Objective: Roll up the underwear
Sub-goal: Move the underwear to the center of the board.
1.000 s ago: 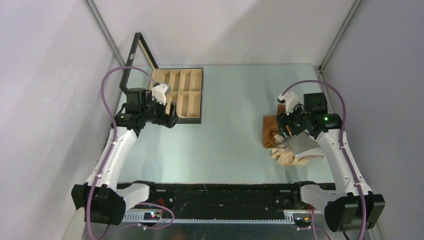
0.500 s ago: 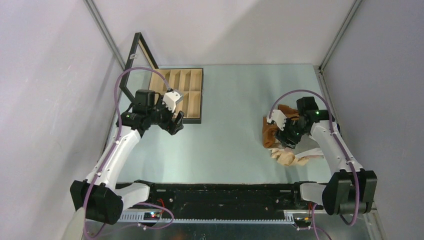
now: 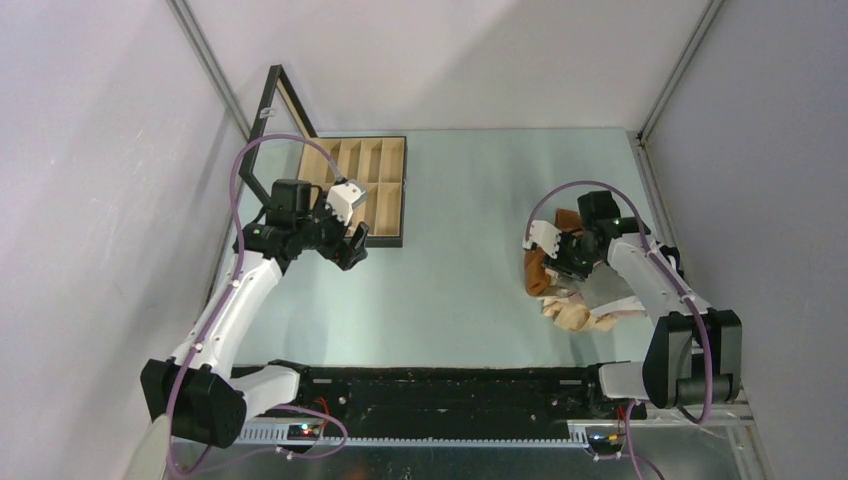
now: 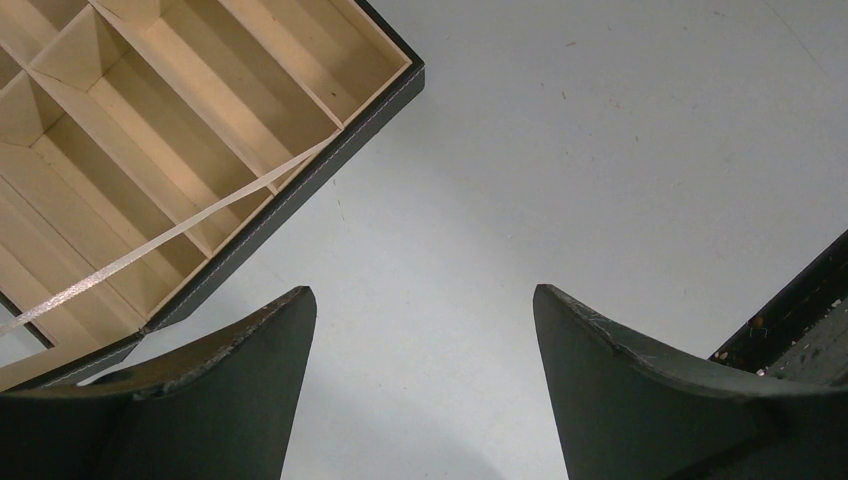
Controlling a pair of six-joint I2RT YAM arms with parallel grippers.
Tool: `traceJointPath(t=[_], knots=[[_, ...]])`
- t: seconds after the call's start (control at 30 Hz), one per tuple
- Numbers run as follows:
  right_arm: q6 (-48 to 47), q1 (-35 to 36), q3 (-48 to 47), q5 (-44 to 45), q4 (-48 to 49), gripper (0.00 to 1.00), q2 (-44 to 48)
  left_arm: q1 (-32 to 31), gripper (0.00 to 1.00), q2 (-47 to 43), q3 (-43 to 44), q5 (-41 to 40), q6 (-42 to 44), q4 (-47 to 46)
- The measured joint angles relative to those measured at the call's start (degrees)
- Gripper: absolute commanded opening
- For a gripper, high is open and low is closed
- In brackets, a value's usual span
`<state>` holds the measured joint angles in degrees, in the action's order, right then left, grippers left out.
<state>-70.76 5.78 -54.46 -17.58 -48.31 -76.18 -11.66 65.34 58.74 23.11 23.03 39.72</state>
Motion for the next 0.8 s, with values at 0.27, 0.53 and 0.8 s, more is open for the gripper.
traceJointPath(t=[0.27,0.53,0.8], knots=[[1.4,4.9,0.2,0.9,3.7,0.00,0.1,0.0,0.86,0.0,0.0,-0.3,0.0,-0.2],[9.7,18.6,-3.2,-2.3,2.7,0.00,2.6,0.0,0.84,-1.2,0.0,-0.6,0.7,-1.1],[16.8,31.3,-16.1,-8.0,3.2,0.00,-3.3,-0.1,0.84,-6.0,-1.8,-0.3,4.0,-1.5]])
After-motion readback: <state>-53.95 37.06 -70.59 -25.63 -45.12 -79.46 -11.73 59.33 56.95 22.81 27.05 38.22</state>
